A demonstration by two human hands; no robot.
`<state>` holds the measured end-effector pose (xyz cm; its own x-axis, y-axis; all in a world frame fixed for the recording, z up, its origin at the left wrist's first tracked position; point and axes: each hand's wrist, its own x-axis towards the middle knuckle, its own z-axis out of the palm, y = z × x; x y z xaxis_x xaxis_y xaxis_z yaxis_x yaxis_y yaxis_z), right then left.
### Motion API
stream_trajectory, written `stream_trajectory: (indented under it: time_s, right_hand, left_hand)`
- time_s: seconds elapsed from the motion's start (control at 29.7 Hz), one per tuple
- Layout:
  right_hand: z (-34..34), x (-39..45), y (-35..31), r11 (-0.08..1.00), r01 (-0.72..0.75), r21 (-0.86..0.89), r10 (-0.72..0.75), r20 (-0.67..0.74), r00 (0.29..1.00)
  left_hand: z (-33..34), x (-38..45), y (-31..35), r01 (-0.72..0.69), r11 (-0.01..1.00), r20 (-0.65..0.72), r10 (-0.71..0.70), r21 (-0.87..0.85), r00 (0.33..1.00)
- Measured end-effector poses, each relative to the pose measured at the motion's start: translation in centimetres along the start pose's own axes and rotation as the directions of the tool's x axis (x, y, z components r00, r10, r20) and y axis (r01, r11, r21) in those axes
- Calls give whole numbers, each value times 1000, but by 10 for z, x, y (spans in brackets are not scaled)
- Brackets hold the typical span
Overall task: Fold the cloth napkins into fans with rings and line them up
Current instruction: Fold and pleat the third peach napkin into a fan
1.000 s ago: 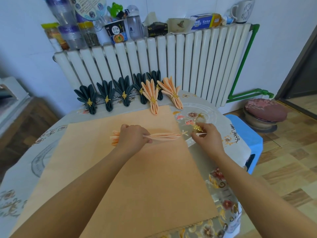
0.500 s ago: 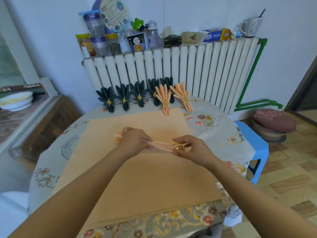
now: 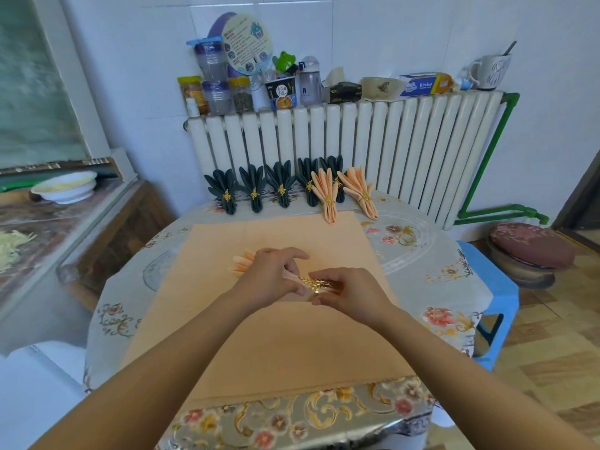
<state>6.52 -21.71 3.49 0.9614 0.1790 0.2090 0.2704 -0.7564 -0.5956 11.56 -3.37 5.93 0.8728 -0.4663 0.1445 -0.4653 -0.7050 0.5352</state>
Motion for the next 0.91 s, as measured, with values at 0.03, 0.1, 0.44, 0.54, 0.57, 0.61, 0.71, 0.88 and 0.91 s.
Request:
stream_trajectory:
  time_s: [0.03, 0.1, 0.44, 0.54, 0.57, 0.61, 0.71, 0.88, 0.91]
  right_hand:
    - [1, 0, -2, 1000, 2, -8, -2, 8, 1000]
    - [2, 1, -6, 999, 9, -44, -8, 33, 999]
    - [43, -5, -13, 977, -203, 62, 208, -94, 974]
    - [59, -9, -9, 944, -309, 113, 323, -139, 936]
    - [63, -11, -7, 935, -332, 128, 348, -143, 926]
    - [67, -12, -7, 924, -352, 148, 372, -139, 918]
    - [75, -14, -8, 902, -388, 189, 415, -130, 901]
    - [82, -13, -13, 912, -362, 193, 388, -120, 914]
    - [83, -13, -14, 913, -362, 191, 386, -109, 916]
  left_hand:
    - [0, -2, 0, -9, 1000, -11, 9, -4, 1000]
    - [1, -4, 0, -39, 999, -23, 39, -9, 999]
    - [18, -11, -26, -107, 943, -87, 141, 315, 986]
    - [26, -19, -30, 88, 976, -168, -55, 198, 984]
    - [31, -21, -31, 172, 978, -202, -145, 122, 969]
    - [34, -24, -29, 270, 963, -221, -259, 22, 940]
    - [45, -26, -27, 537, 713, -45, -619, -451, 784]
    - [60, -24, -26, 522, 443, 117, -671, -729, 733]
    - [60, -24, -25, 510, 444, 102, -673, -737, 732]
